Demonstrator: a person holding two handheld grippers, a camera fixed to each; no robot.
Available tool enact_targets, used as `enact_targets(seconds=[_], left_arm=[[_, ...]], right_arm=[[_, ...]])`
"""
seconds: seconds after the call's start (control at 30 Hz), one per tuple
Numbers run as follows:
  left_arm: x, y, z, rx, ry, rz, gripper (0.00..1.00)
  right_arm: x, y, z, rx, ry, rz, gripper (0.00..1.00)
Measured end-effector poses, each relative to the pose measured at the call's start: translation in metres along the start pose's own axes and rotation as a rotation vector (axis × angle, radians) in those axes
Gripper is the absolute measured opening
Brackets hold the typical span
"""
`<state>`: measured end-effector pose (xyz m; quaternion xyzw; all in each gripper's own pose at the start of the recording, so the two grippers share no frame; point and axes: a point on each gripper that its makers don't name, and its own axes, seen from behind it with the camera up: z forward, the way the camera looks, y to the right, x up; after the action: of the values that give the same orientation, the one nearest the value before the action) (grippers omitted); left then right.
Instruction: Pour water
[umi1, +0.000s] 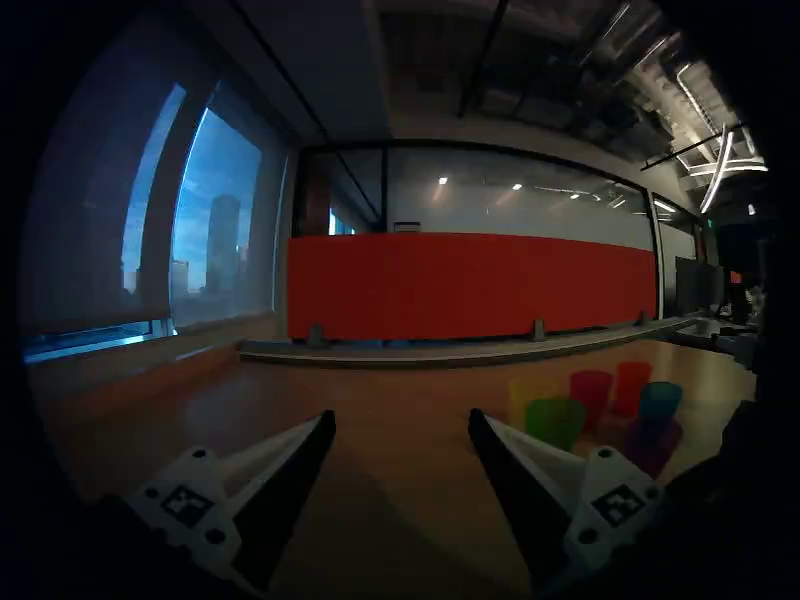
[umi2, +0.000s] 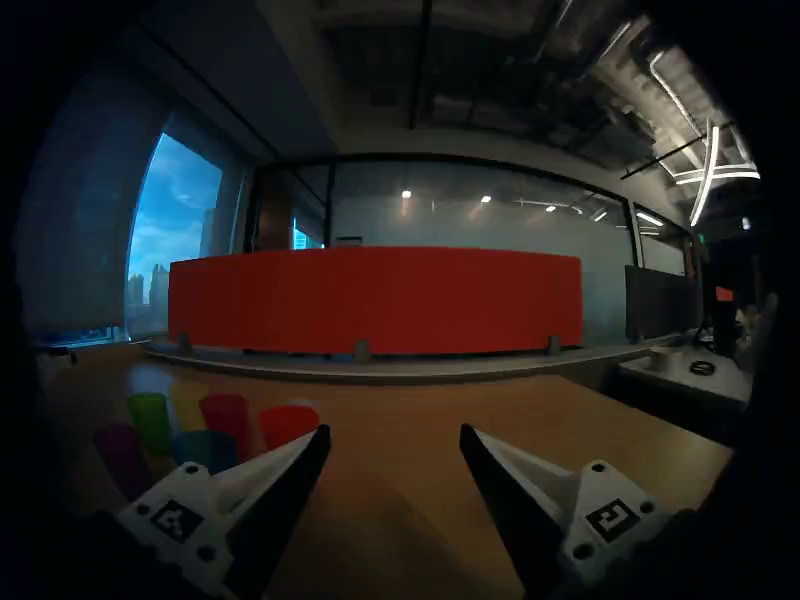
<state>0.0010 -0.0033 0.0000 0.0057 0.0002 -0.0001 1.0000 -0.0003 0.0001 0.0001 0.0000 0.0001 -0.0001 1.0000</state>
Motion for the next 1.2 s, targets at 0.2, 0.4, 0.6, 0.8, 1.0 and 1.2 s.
enact_targets(seconds=[0.2,0.4,0.6,0.8,1.0,1.2], left_arm=[[0.003,-0.001,0.001,0.008,0.005,-0.003,0.99],[0.033,-0.002,0.001,0.009,0.029,-0.042,0.99],[0.066,-0.002,0.003,-0.002,0.015,-0.054,0.99],[0.100,0.002,0.008,-0.033,0.004,-0.060,0.99],[0.139,0.003,0.015,-0.055,0.004,-0.033,0.99],[0.177,0.007,0.020,-0.074,0.024,-0.006,0.99]], right_arm=[[0.002,0.002,0.001,-0.002,0.006,-0.013,1.00],[0.038,-0.002,-0.002,0.017,0.028,-0.033,1.00],[0.075,-0.008,0.001,0.050,0.015,-0.034,1.00],[0.109,-0.015,0.008,0.075,-0.008,-0.016,1.00],[0.144,-0.017,0.015,0.082,-0.015,-0.008,1.00],[0.176,-0.019,0.017,0.090,-0.005,-0.022,1.00]])
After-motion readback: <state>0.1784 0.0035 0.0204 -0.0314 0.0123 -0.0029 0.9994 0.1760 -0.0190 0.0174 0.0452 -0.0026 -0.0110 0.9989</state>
